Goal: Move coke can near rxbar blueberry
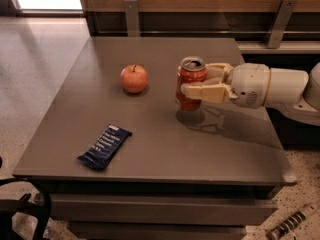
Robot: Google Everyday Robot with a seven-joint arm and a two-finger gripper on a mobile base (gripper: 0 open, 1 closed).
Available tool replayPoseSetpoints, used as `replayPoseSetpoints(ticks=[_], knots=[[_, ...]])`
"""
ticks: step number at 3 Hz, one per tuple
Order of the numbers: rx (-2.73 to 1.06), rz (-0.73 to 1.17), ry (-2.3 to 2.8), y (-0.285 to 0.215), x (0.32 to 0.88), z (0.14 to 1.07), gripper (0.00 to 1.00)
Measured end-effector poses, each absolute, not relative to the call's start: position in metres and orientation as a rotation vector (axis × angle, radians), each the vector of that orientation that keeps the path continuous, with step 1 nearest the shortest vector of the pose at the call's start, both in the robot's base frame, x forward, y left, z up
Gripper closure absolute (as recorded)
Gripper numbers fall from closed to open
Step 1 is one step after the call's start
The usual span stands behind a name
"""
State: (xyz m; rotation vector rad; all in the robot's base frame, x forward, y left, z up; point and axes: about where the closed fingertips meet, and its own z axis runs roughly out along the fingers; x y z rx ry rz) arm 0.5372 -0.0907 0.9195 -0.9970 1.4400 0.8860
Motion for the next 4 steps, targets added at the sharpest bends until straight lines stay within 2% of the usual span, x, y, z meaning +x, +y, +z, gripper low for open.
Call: replayPoseSetpoints(ticks=[3,4], knots=[[-1.17,1.1,1.362,-0.03,0.463,0.877,1.0],[-1.201,1.116,1.346,-0.019,0.455,0.872,0.95]])
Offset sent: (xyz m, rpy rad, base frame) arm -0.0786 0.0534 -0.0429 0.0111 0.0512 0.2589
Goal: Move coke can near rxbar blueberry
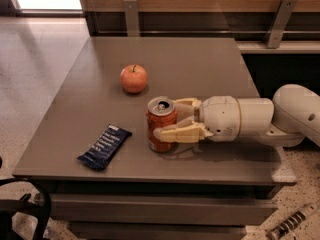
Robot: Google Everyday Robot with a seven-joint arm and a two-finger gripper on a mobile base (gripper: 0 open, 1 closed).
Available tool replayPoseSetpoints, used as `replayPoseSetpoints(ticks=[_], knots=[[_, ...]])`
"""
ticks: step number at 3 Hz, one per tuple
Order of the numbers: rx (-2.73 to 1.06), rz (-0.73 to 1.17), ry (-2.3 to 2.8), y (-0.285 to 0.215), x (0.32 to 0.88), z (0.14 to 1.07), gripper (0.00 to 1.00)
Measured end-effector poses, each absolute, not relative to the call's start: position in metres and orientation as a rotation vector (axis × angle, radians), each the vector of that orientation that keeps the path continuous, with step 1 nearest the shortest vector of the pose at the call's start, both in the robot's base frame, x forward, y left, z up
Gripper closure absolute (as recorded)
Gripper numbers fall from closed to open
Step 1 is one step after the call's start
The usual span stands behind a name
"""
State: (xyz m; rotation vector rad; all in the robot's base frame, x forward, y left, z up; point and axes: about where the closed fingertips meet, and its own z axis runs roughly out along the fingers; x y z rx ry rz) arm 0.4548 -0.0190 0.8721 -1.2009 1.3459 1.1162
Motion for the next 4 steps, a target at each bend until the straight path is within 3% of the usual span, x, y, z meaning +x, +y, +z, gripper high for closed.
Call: replayPoseSetpoints(ticks=[1,2,3,4], knots=[[-1.206,1.119,1.343,-0.0162,0.4539,0.8729,0.62],[-1.21,1.121,1.341,-0.0145,0.4534,0.8732,0.39],[-1.215,1.124,1.337,-0.0117,0.4524,0.8739,0.08],[-1.217,1.125,1.336,-0.0105,0.452,0.8742,0.0]])
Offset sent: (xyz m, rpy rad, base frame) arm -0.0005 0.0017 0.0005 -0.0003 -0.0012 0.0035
